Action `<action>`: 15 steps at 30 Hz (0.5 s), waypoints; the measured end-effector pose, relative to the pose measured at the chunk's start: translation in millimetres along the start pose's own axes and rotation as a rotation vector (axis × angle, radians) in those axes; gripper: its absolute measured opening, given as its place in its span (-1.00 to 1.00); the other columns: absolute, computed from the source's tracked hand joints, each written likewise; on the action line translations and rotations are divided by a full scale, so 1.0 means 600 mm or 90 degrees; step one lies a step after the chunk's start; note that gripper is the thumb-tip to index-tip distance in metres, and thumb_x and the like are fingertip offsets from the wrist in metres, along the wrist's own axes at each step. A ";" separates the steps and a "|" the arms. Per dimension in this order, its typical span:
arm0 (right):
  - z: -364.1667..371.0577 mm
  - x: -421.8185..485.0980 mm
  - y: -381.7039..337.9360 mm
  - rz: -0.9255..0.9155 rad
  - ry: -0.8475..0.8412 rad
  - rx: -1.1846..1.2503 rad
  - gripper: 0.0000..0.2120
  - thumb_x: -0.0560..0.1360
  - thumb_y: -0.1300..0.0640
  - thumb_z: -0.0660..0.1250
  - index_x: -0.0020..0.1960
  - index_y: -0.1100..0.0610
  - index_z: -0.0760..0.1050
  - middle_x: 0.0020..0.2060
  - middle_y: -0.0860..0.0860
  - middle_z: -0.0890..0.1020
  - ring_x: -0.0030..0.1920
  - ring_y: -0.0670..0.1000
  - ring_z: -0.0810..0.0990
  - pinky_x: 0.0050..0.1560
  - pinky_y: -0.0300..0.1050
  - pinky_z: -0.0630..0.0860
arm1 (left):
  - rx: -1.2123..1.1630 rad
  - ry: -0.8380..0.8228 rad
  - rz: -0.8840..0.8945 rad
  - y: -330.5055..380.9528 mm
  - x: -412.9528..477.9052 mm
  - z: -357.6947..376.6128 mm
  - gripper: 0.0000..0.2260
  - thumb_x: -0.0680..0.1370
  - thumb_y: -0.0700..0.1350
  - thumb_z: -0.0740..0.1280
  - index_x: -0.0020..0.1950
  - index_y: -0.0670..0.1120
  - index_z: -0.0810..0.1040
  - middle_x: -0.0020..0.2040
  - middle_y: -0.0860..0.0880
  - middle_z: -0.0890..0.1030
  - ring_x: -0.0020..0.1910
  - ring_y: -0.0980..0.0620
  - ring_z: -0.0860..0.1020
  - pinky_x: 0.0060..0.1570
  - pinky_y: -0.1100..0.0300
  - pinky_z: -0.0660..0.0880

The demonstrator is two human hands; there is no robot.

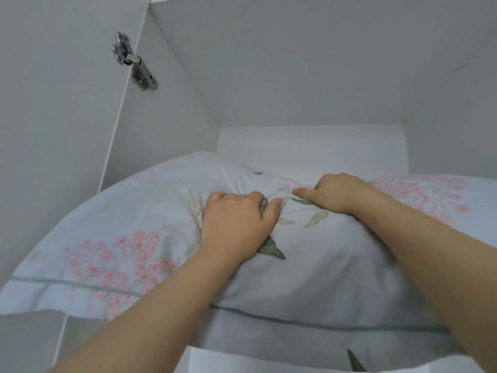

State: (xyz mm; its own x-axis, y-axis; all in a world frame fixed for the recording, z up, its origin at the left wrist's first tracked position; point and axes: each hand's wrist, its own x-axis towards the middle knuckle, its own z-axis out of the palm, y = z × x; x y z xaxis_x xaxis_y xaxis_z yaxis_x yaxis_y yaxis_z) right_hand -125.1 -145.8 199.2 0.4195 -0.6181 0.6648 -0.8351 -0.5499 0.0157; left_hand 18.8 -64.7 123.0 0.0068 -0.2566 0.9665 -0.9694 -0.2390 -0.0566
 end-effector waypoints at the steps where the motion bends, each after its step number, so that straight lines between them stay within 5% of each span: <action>1: 0.002 -0.002 0.001 -0.021 0.021 -0.013 -0.48 0.52 -0.26 0.09 0.07 0.15 0.55 0.14 0.17 0.59 0.12 0.19 0.53 -0.03 -0.10 0.33 | -0.008 -0.016 -0.005 0.000 0.000 -0.004 -0.37 0.45 0.25 -0.20 -0.09 -0.03 0.59 -0.22 -0.08 0.68 -0.14 -0.13 0.59 0.04 0.09 0.33; 6: 0.015 -0.008 0.016 -0.043 0.108 0.153 -0.60 0.54 -0.05 0.20 -0.42 0.11 0.33 -0.40 0.01 0.47 -0.19 0.14 0.45 -0.19 -0.11 0.34 | -0.109 -0.023 -0.004 -0.004 0.011 -0.023 -0.64 0.59 0.08 0.11 -0.33 -0.06 0.38 -0.27 -0.14 0.63 -0.19 -0.18 0.54 -0.12 0.14 0.24; 10: 0.013 -0.037 0.006 -0.046 0.214 0.161 -0.58 0.57 -0.01 0.12 -0.43 0.13 0.29 -0.45 0.02 0.42 -0.25 0.16 0.47 -0.28 -0.10 0.33 | -0.106 0.070 0.004 -0.011 -0.016 -0.013 -0.58 0.50 0.11 0.10 -0.47 -0.07 0.43 -0.58 -0.10 0.50 -0.52 -0.15 0.47 -0.26 0.15 0.30; 15: 0.000 -0.108 -0.017 -0.079 0.340 0.081 -0.55 0.58 -0.04 0.06 -0.45 0.08 0.18 -0.48 -0.01 0.37 -0.28 0.16 0.48 -0.33 -0.10 0.27 | -0.112 0.083 0.014 -0.020 -0.034 -0.038 -0.55 0.46 0.20 0.04 -0.41 -0.05 0.49 -0.50 -0.01 0.55 -0.42 -0.08 0.52 -0.07 0.13 0.28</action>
State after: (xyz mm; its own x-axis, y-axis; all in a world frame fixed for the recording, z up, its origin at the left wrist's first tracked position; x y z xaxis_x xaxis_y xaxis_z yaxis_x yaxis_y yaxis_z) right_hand -143.8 -100.4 155.9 0.2462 -0.1925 0.9499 -0.7279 -0.6839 0.0501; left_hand 24.4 -35.4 109.9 -0.0350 -0.1346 0.9903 -0.9969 -0.0648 -0.0441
